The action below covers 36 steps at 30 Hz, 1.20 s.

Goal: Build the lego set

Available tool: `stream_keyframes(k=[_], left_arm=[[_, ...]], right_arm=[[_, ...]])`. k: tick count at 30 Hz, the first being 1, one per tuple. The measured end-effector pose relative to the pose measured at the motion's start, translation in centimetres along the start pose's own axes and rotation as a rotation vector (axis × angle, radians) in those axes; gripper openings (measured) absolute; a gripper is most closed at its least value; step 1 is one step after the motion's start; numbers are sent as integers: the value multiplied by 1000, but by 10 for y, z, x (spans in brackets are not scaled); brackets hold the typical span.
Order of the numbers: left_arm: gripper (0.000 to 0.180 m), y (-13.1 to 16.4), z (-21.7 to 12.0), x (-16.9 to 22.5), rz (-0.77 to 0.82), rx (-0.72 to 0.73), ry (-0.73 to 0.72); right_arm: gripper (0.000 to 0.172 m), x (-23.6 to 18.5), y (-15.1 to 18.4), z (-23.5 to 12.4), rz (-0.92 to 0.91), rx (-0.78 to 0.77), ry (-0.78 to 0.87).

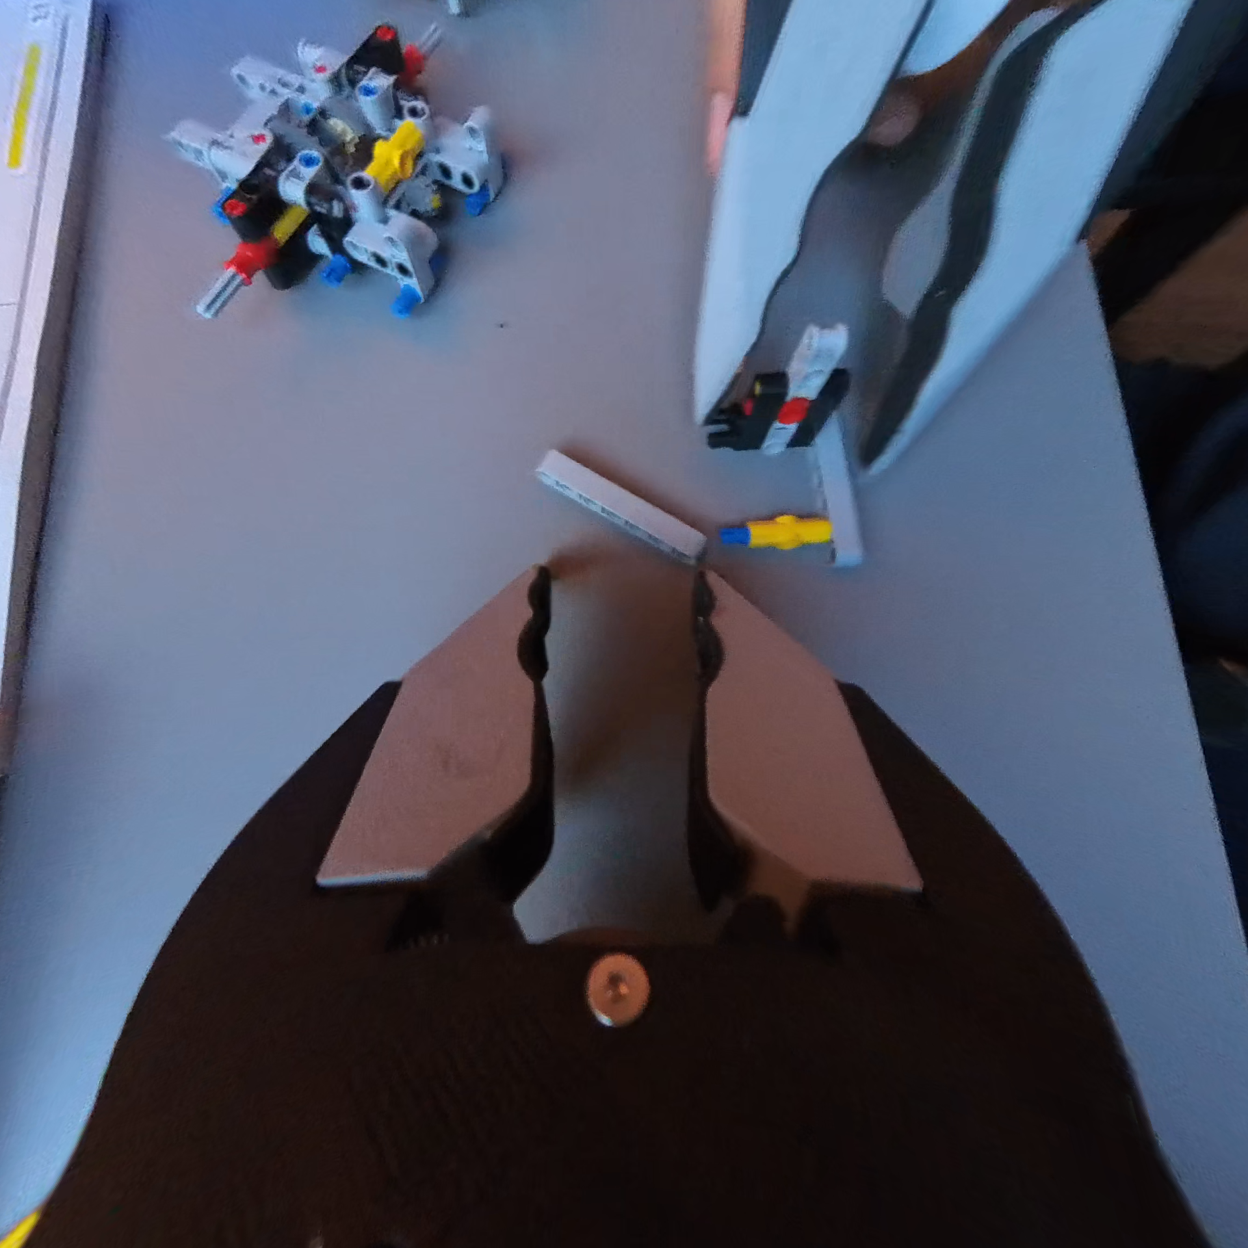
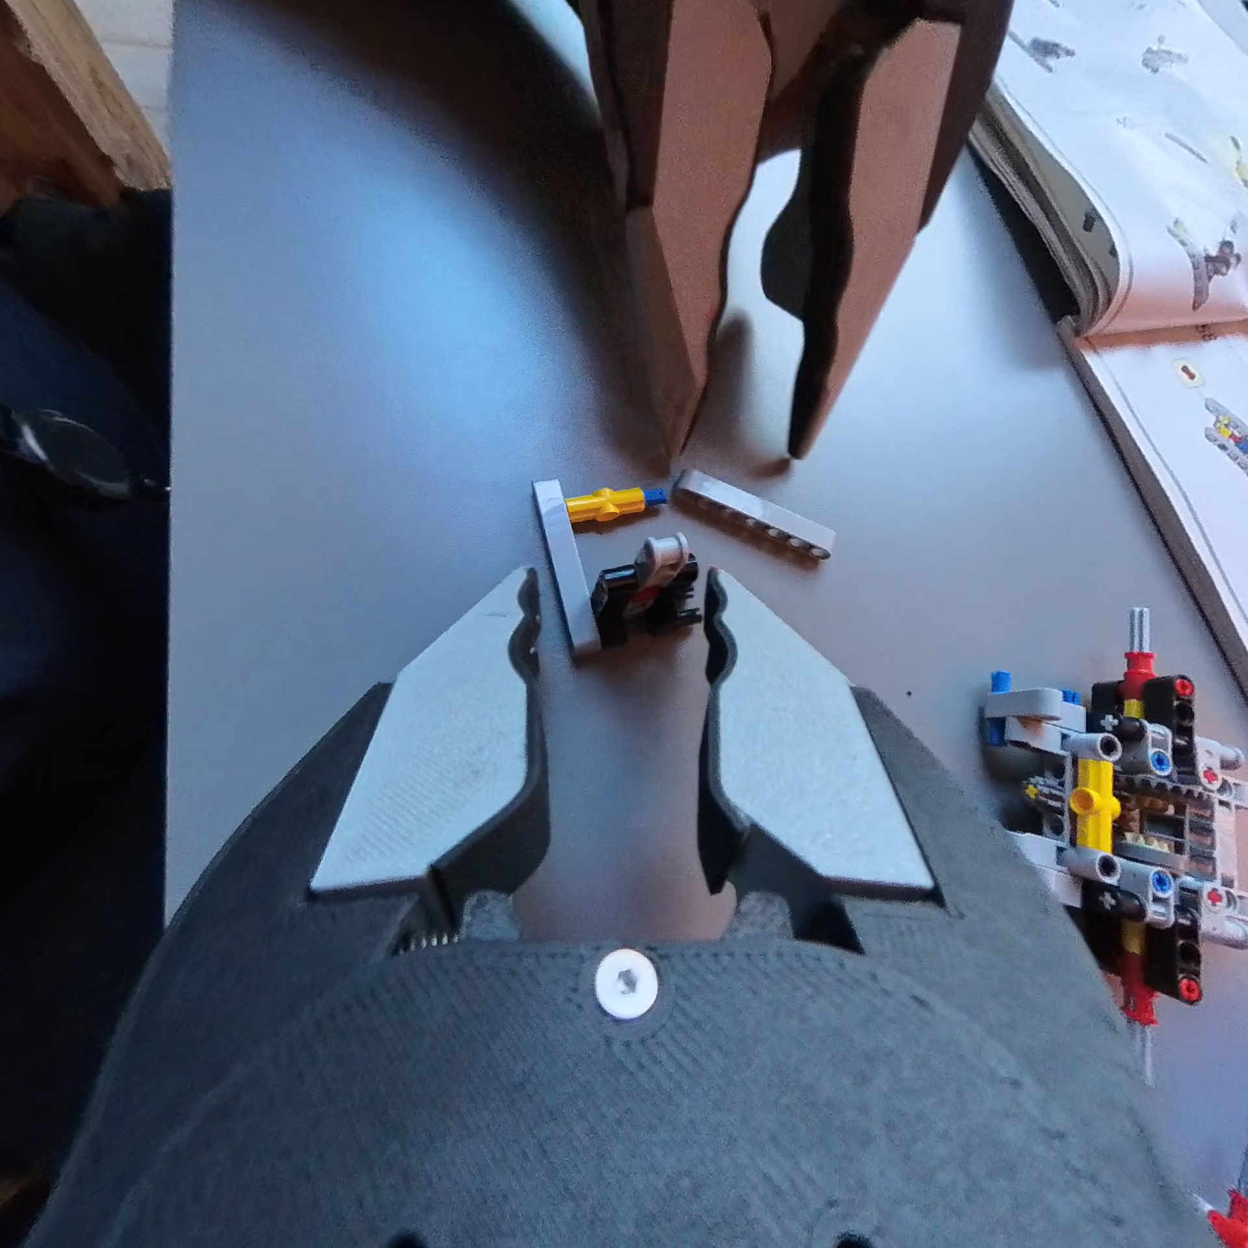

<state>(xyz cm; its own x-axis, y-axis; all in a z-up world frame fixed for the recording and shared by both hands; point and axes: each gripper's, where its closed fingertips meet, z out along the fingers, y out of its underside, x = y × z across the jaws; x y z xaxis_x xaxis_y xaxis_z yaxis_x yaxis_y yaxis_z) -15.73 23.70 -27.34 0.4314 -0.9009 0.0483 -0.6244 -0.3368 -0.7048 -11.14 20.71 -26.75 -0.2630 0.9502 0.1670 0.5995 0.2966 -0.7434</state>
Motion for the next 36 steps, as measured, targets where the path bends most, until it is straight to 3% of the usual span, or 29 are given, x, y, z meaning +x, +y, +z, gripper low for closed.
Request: stream_keyframes(k=[5,8,11,14,19,22,29,36], left_arm=[[40,-6,6,5,-28,0,4],[33,-3,3,-2,-13,4,-13],[32,0,-2,-7,-53,14,4],[24,5,-7,-21,-52,4,-69],[34,9,-11,-24,-53,11,-70],[36,6,-9,-13,-49,24,-16],[30,0,-1,1,-11,18,10],[38,-10,-14,4,-61,85,73]], right_arm=[[52,8,-11,-21,27,92,-53],[35,38,-12,-29,20,97,-41],[40,58,-12,-15,-15,27,-91],[41,68,-13,7,-105,-47,-144],[27,56,1,24,-150,-176,-302],[7,60,2,24,-91,-187,-252],[7,56,4,21,49,-146,-159],[3,59,7,17,148,-160,-123]])
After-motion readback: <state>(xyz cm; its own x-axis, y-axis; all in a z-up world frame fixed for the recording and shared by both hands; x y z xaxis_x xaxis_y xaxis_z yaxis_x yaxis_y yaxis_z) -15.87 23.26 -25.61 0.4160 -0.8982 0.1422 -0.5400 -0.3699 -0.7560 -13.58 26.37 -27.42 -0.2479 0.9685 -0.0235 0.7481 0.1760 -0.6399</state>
